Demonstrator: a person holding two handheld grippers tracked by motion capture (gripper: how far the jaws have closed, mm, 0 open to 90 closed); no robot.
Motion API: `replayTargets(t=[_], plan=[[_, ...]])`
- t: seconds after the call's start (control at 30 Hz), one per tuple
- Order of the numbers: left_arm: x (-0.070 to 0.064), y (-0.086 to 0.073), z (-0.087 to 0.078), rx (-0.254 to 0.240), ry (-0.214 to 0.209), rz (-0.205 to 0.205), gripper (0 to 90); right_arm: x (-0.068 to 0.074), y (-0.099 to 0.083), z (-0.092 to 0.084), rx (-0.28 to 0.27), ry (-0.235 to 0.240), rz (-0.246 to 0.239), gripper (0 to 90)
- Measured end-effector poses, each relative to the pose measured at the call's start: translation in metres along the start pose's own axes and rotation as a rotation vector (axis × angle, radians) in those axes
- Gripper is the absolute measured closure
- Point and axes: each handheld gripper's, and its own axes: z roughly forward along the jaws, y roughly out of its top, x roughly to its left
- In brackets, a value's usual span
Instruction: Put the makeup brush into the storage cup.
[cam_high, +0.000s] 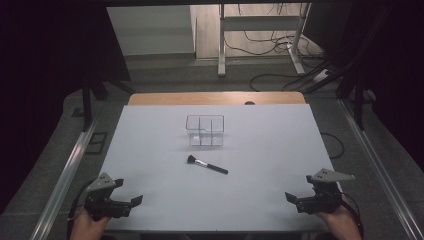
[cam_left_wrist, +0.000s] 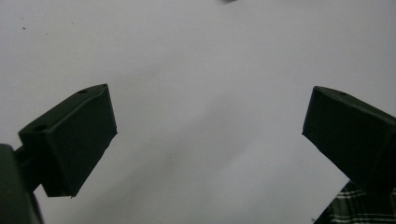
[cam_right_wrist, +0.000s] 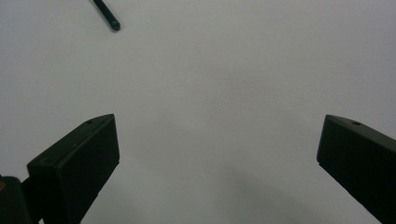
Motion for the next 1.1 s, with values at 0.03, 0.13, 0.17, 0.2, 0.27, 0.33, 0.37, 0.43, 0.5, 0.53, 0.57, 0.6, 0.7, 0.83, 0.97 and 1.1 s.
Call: replayTargets(t=[0.03, 0.13, 0.17, 0.2, 0.27, 0.33, 0.37, 0.43, 0.5, 0.53, 0.57, 0.6, 0.7, 0.83, 0.97, 1.1], plan=[[0.0000, 0.0000, 0.0000, 0.000, 0.000, 0.000, 1.8, 0.0000, 0.0000, 0.0000, 0.000, 0.000, 0.000, 0.0], [0.0011, -0.0005, -0.0005, -0.003, 0.004, -0.009, 1.4, -0.0009, 0.0006, 0.0009, 0.003, -0.012, 0.006, 0.0], [0.0018, -0.0005, -0.0008, -0.009, 0.008, -0.018, 1.3, -0.0007, 0.0004, 0.0012, 0.004, -0.016, 0.006, 0.0], [0.0019, -0.0004, -0.0008, -0.009, 0.013, -0.018, 1.3, -0.0006, 0.0001, 0.0014, 0.005, -0.018, 0.006, 0.0], [0.0019, -0.0003, -0.0001, -0.004, 0.020, -0.017, 1.2, -0.0009, -0.0004, 0.0018, 0.011, -0.025, 0.001, 0.0], [0.0017, -0.0003, 0.0002, -0.001, 0.025, -0.015, 0.9, -0.0011, -0.0008, 0.0023, 0.019, -0.034, 0.002, 0.0], [0.0013, -0.0002, 0.0007, 0.002, 0.033, -0.011, 0.9, -0.0010, -0.0010, 0.0025, 0.022, -0.034, 0.003, 0.0], [0.0014, -0.0002, 0.0007, 0.003, 0.031, -0.013, 0.9, -0.0010, -0.0011, 0.0031, 0.029, -0.036, -0.001, 0.0], [0.0017, -0.0002, 0.0000, 0.002, 0.026, -0.018, 1.3, -0.0007, -0.0012, 0.0036, 0.035, -0.038, -0.011, 0.0], [0.0020, -0.0003, -0.0002, 0.000, 0.023, -0.020, 1.4, -0.0003, -0.0010, 0.0038, 0.038, -0.037, -0.014, 0.0], [0.0021, -0.0003, -0.0004, -0.001, 0.023, -0.021, 1.5, 0.0000, -0.0010, 0.0041, 0.041, -0.037, -0.016, 0.0], [0.0022, -0.0004, -0.0004, 0.000, 0.024, -0.022, 1.5, 0.0003, -0.0009, 0.0044, 0.042, -0.039, -0.018, 0.0], [0.0022, -0.0003, -0.0002, 0.004, 0.028, -0.024, 1.5, 0.0007, -0.0005, 0.0044, 0.039, -0.038, -0.018, 0.0], [0.0017, 0.0002, -0.0006, 0.004, 0.027, -0.027, 1.5, 0.0006, 0.0000, 0.0039, 0.036, -0.036, -0.007, 0.0], [0.0005, 0.0013, -0.0006, 0.000, 0.021, -0.021, 1.1, 0.0004, 0.0000, 0.0039, 0.038, -0.035, -0.002, 0.0], [-0.0019, 0.0055, 0.0006, 0.000, 0.021, -0.006, 0.5, 0.0006, -0.0001, 0.0040, 0.044, -0.042, 0.000, 0.0]])
